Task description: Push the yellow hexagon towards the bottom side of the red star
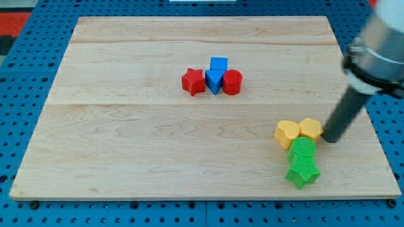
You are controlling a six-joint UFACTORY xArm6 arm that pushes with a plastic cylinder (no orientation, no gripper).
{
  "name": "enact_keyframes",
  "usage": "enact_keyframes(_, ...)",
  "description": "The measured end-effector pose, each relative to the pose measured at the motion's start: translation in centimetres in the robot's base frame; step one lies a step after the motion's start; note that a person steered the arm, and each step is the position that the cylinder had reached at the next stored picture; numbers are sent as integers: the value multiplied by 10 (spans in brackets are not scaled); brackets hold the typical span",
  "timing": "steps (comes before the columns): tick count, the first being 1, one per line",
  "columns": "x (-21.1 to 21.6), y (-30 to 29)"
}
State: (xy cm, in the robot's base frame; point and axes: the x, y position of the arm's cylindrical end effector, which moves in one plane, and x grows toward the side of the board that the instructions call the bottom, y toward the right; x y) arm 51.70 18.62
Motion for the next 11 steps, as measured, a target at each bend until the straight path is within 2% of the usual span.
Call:
enact_keyframes(2, -43, -43)
enact_keyframes(3, -28, 27)
enact_keyframes(4, -7, 2)
enact_keyframes(5, -11, -61)
enact_keyframes(7, -40, -88)
enact_keyframes(8, -39, -143)
enact_keyframes(10, -57, -156)
enact_keyframes(11, -43, -153)
